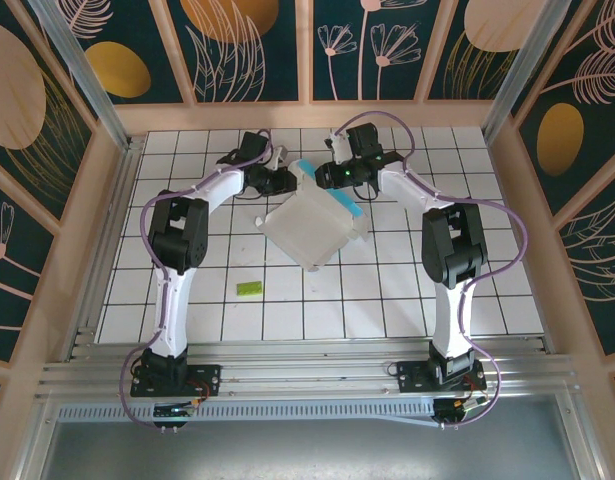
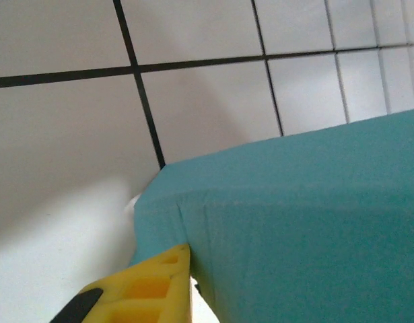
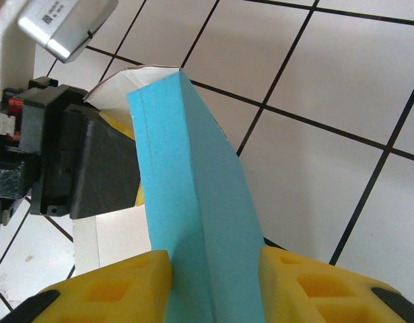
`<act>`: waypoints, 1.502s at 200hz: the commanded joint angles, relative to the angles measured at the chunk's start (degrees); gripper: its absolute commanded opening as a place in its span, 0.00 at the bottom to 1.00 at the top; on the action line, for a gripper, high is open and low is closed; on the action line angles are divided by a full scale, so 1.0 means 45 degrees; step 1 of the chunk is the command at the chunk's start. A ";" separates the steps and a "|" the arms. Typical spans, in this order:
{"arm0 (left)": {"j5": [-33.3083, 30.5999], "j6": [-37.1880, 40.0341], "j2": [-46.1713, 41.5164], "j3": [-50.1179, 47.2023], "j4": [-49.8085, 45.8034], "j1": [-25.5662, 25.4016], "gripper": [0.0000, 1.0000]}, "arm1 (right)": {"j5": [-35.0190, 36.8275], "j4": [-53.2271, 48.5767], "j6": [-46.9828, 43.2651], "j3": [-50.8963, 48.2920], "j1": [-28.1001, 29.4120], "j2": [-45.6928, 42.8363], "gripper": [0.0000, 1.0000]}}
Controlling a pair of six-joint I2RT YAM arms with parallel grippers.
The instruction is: Fold the paper box
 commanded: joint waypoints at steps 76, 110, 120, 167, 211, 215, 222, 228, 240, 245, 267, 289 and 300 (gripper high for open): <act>0.3274 -0.2882 -0.1997 -0.1635 0.5234 -0.0650 0.41 | 0.0446 -0.0205 -0.0065 -0.1066 0.0065 0.0048 0.40; 0.0623 0.0958 -0.2341 -0.1566 0.3151 -0.0650 0.42 | 0.0515 -0.0172 -0.0102 -0.1231 0.0062 -0.0118 0.39; -0.0342 0.2386 -0.2484 -0.1691 0.2519 -0.0650 0.42 | 0.0551 -0.0187 -0.0107 -0.1284 0.0060 -0.0162 0.40; -0.2275 0.7238 -0.3031 -0.2048 0.0076 -0.0636 0.45 | 0.0613 -0.0317 -0.0143 -0.1291 0.0070 -0.0440 0.41; -0.2768 0.8062 -0.3901 -0.3645 0.0376 -0.0011 0.45 | 0.0455 -0.0735 -0.0241 -0.0759 0.0045 -0.0366 0.43; -0.2668 0.7952 -0.3946 -0.3728 0.0465 0.0100 0.45 | 0.0465 -0.0794 -0.0241 -0.0683 0.0055 -0.0333 0.44; -0.2462 0.7770 -0.4019 -0.3946 0.0637 0.0318 0.45 | 0.0460 -0.0948 -0.0261 -0.0530 0.0041 -0.0309 0.47; -0.2178 0.7631 -0.4102 -0.4161 0.0794 0.0490 0.46 | 0.0450 -0.1111 -0.0295 -0.0370 0.0048 -0.0276 0.52; -0.1396 0.7447 -0.4312 -0.4663 0.1275 0.0728 0.48 | 0.0308 -0.1441 -0.0478 -0.0068 0.0045 -0.0229 0.62; -0.1098 0.7369 -0.4357 -0.4829 0.1477 0.0774 0.51 | 0.0211 -0.1597 -0.0556 0.0055 0.0042 -0.0209 0.67; 0.0247 0.7127 -0.4094 -0.4926 0.1564 0.0785 0.54 | -0.0218 -0.2311 -0.0727 0.0731 0.0026 0.0031 0.71; 0.0824 0.6166 -0.3666 -0.5071 0.2028 0.0766 0.54 | -0.0738 -0.2654 -0.0710 0.1055 0.0009 0.0237 0.72; 0.0636 0.5921 -0.3482 -0.5097 0.2077 0.0749 0.54 | -0.1081 -0.2684 -0.0588 0.1169 -0.0046 0.0265 0.72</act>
